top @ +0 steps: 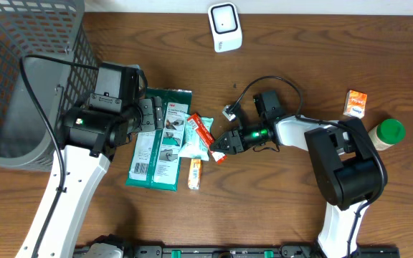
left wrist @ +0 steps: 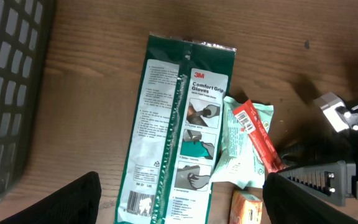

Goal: Scan the item barcode
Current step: 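Pull the red stick pack out from under the mint wipes pack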

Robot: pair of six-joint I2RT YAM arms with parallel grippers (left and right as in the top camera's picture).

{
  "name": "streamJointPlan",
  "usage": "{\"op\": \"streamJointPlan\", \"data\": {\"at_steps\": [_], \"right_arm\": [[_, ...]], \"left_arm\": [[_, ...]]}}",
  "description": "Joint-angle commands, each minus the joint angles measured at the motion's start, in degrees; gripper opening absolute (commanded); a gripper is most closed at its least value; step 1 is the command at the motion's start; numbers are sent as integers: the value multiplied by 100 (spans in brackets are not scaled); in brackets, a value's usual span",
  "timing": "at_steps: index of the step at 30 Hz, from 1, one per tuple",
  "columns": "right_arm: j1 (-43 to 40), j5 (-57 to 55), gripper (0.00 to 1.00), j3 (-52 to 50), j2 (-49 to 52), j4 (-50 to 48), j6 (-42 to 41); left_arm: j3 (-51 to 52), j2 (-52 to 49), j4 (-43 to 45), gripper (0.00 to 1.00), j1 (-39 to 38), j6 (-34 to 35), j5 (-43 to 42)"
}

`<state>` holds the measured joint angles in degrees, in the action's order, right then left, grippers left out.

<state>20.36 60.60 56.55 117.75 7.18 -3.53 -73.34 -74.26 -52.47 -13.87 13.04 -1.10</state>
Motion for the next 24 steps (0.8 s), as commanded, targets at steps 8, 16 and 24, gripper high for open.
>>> {"op": "streamJointPlan", "data": {"at_steps": [8, 16, 24], "right_arm": [[127, -63, 30, -39, 131, -76, -35], [192, -57, 18, -39, 131, -76, -94], [203, -55, 1, -37, 131, -133, -92]], "left_arm": [[-72, -22, -2, 84, 31, -79, 70], [-72, -22, -2, 84, 31, -79, 70], [-72, -22, -2, 84, 31, -79, 70]]}}
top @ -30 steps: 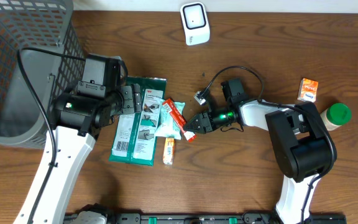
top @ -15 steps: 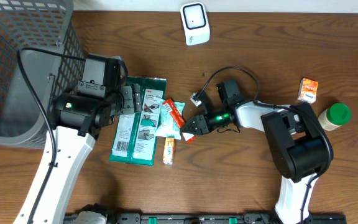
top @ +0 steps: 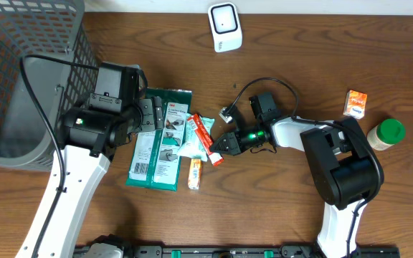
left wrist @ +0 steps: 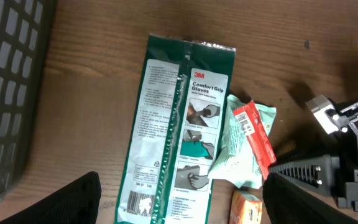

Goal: Scan the item barcode
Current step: 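Pull the red stick pack out from under the mint wipes pack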

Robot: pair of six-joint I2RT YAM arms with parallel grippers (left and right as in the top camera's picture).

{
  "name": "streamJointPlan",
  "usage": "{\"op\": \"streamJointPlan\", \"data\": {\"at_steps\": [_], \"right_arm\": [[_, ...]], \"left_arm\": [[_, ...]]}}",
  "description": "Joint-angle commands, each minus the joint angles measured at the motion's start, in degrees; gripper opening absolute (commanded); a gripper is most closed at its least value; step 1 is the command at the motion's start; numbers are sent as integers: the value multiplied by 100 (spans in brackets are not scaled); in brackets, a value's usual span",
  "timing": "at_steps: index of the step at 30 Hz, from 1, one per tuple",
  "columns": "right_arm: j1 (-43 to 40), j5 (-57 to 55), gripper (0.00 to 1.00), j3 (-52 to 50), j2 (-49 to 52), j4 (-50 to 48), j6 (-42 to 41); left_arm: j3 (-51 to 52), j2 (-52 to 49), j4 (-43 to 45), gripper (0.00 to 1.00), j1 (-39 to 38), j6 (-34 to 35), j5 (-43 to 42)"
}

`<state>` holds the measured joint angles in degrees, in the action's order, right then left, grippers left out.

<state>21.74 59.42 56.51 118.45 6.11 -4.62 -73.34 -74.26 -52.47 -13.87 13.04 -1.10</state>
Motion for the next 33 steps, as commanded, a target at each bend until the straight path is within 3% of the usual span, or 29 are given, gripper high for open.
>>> {"op": "streamJointPlan", "data": {"at_steps": [1, 3, 6, 13, 18, 33], "right_arm": [[66, 63, 1, -33, 61, -35, 17], [66, 63, 9, -33, 61, -33, 17], [79, 63, 14, -33, 61, -33, 20], [271, 44, 15, -35, 61, -37, 20], [293, 39, 2, -33, 61, -105, 20], [-42, 839, 1, -31, 59, -166, -376]], "left_arm": [[-72, -22, -2, 84, 31, -79, 70], [-72, -22, -2, 84, 31, -79, 72], [-72, -22, -2, 84, 31, -79, 70], [-72, -22, -2, 84, 31, -79, 70], [-72, -22, -2, 84, 31, -79, 70], [-72, -22, -2, 84, 31, -79, 72]]}}
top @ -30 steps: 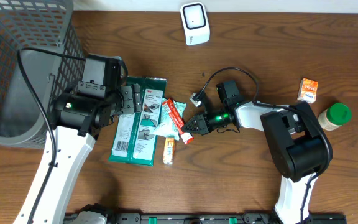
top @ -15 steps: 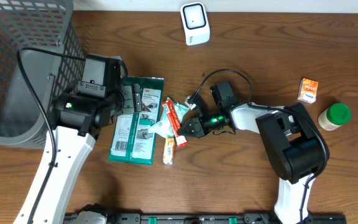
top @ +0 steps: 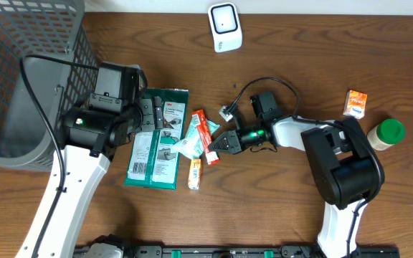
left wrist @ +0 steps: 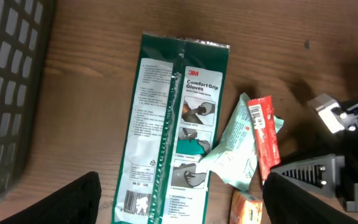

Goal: Scan the item barcode
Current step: 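Pull the red stick pack out from under the mint wipes pack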

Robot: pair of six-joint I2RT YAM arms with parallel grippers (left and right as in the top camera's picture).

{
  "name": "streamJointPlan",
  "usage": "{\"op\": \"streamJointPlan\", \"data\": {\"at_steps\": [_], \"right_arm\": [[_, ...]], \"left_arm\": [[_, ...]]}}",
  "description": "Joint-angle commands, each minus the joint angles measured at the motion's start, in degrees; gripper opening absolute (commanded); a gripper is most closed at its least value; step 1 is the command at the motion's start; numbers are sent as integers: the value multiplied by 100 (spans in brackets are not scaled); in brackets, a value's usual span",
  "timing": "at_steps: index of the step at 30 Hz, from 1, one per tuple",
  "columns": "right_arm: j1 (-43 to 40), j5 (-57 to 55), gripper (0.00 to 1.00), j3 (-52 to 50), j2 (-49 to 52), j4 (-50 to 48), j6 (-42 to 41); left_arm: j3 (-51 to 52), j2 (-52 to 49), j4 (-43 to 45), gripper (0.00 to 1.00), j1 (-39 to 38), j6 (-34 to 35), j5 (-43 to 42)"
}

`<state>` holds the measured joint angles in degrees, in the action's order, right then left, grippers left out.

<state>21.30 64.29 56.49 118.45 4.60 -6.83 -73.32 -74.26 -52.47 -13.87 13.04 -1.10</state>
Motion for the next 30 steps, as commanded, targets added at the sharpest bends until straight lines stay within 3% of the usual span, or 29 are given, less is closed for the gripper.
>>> {"op": "streamJointPlan", "data": {"at_steps": [1, 10, 30], "right_arm": [[2, 354, 1, -31, 59, -15, -173], [11, 422, 1, 7, 59, -9, -675], [229, 671, 1, 111, -103, 61, -859]], "left_arm": [[-74, -22, -2, 84, 31, -79, 72], [-74, -22, -2, 84, 31, -79, 70], [-74, -22, -2, 84, 31, -79, 70]]}}
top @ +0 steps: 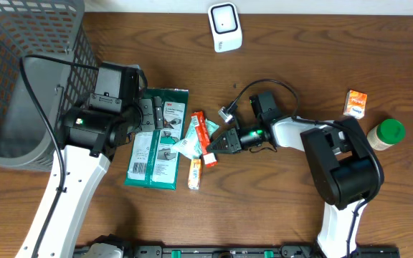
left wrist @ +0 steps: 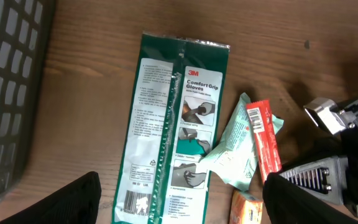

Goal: Scan the item barcode
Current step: 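Pull the red stick pack out from under the mint wipes pack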

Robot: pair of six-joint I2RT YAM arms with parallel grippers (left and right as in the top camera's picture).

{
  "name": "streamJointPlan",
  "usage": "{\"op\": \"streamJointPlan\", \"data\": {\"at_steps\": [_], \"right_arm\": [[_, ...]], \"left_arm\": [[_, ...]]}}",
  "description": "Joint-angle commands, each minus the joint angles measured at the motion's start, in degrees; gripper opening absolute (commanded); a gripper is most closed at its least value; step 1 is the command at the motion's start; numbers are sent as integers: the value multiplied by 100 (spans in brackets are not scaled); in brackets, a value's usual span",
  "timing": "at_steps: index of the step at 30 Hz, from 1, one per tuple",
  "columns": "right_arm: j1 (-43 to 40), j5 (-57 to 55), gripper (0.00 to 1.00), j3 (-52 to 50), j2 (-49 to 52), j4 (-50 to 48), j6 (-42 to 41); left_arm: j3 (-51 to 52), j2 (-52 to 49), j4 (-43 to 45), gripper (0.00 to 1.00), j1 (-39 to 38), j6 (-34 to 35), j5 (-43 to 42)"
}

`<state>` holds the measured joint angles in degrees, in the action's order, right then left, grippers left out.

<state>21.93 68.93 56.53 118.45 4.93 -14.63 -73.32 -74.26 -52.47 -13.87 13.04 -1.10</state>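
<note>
A slim red packet [top: 202,137] with a barcode label [left wrist: 258,118] lies on a pale green pouch [top: 185,141] at mid-table. My right gripper [top: 215,145] lies low, its tip touching the packet's lower right edge. One ribbed finger [left wrist: 312,174] shows beside the packet [left wrist: 264,142]; how the jaws stand is unclear. The white scanner [top: 224,27] stands at the far edge. My left gripper [left wrist: 179,205] hangs open above the green glove pack [left wrist: 176,124], holding nothing.
A grey mesh basket [top: 20,72] fills the left side. A small orange box [top: 195,173] lies below the pouch. An orange carton [top: 355,102] and a green-lidded jar [top: 387,132] sit at the far right. A black cable [top: 264,86] loops behind the right wrist.
My right gripper has edged slightly left, closer against the red packet's lower end. The packet has shifted a little with it. The left arm and the glove pack have not moved.
At first my right gripper lay to the right of the red packet, which slanted across the pouch. Then it was closer in. Later the packet, pouch and glove pack had shifted left and the packet stood more upright. Now the tip touches the packet.
</note>
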Motion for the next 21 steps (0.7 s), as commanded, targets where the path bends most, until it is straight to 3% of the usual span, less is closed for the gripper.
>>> {"op": "streamJointPlan", "data": {"at_steps": [1, 7, 21], "right_arm": [[212, 208, 1, 114, -155, 37, -74], [367, -11, 1, 116, -573, 238, 190], [444, -1871, 1, 109, -678, 817, 551]], "left_arm": [[-74, -22, -2, 84, 31, -79, 72], [-74, -22, -2, 84, 31, -79, 70], [-74, -22, -2, 84, 31, -79, 70]]}}
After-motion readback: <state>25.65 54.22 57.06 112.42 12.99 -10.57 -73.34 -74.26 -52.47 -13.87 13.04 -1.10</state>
